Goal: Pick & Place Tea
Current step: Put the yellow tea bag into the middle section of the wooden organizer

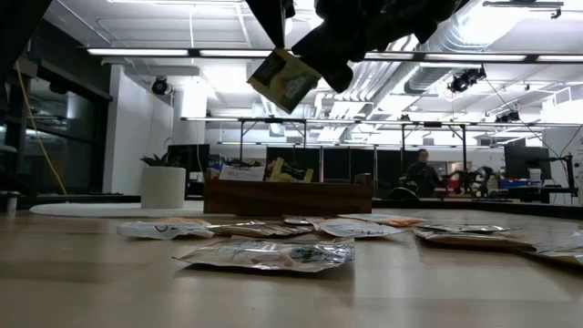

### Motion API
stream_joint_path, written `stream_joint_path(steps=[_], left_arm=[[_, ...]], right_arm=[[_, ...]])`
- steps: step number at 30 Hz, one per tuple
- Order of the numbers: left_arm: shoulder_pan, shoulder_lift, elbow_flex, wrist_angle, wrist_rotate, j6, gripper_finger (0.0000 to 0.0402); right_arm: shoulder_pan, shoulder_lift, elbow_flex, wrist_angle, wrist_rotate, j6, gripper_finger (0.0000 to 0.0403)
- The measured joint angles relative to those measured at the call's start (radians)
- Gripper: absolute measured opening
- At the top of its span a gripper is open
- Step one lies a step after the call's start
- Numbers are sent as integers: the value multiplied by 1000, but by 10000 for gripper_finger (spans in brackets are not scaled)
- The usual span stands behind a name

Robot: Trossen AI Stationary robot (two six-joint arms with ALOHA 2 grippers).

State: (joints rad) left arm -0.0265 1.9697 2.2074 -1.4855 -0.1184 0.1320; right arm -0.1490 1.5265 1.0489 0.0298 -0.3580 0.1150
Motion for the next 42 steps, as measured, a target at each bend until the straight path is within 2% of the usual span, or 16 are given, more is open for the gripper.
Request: stream_joint_path(steps=[11, 22, 32, 40, 42], left_arm=[[0, 0, 0, -6, 12, 27, 0], [0, 0, 0, 4, 32, 56, 0], [0, 0, 0, 15, 32, 69, 0], [0, 0, 0, 21, 33, 74, 0], [0, 0, 0, 24, 32, 76, 0]], right_arm=[[0, 39, 0, 65, -68, 15, 153], [0, 39, 0, 94, -69, -16, 145], [0, 39, 0, 95, -70, -27, 97], [0, 39, 0, 96, -68, -36, 13], [0, 39, 0, 98, -68, -38, 5]])
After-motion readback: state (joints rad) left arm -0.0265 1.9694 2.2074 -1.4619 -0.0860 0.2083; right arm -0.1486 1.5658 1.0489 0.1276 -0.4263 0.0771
